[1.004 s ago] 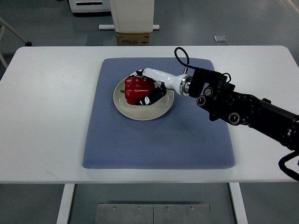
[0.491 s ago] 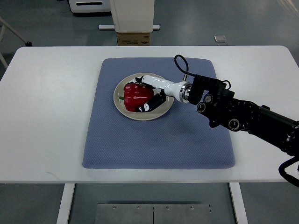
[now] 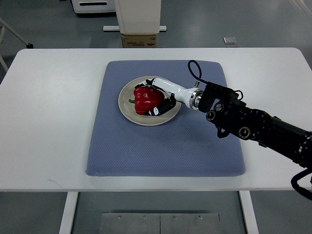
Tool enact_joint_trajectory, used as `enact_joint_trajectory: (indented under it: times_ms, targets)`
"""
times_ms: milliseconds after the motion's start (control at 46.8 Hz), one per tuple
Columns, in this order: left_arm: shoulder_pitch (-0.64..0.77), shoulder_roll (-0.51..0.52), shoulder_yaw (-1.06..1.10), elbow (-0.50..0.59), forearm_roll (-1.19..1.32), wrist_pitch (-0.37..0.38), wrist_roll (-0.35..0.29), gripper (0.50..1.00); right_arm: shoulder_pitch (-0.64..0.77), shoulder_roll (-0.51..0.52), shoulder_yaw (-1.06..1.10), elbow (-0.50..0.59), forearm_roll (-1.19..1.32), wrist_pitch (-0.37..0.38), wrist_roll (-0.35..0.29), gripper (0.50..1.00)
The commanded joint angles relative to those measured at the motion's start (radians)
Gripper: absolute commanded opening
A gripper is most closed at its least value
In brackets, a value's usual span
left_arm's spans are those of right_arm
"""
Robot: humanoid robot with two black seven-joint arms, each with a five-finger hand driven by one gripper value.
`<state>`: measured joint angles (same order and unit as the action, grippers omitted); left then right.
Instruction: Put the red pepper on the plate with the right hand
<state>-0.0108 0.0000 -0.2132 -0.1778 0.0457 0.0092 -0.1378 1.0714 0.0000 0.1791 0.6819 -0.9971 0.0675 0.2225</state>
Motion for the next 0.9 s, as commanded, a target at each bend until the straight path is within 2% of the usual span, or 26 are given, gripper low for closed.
enact_joint_trajectory:
  times_ms: [0, 406, 555, 876]
  targets:
    - [0.0, 0.0, 0.0, 0.0, -0.001, 0.0, 0.0, 1.0, 0.001, 0.0, -0.001, -0.001, 0.003, 0.0, 0.0, 0.995]
    - [0.0, 0.0, 0.0, 0.0, 0.0, 0.0, 0.0, 1.0, 0.015, -0.003, 0.034, 0.001, 0.074, -0.001, 0.0, 0.995]
    - [0.0, 0.0, 0.0, 0.0, -0.001, 0.0, 0.001, 1.0, 0.013, -0.089, 0.085, 0.01, 0.107, 0.0, 0.0, 0.995]
    - [0.0, 0.0, 0.0, 0.0, 0.0, 0.0, 0.0, 1.0, -0.031, -0.196, 0.232, 0.013, 0.207, -0.001, -0.009, 0.995]
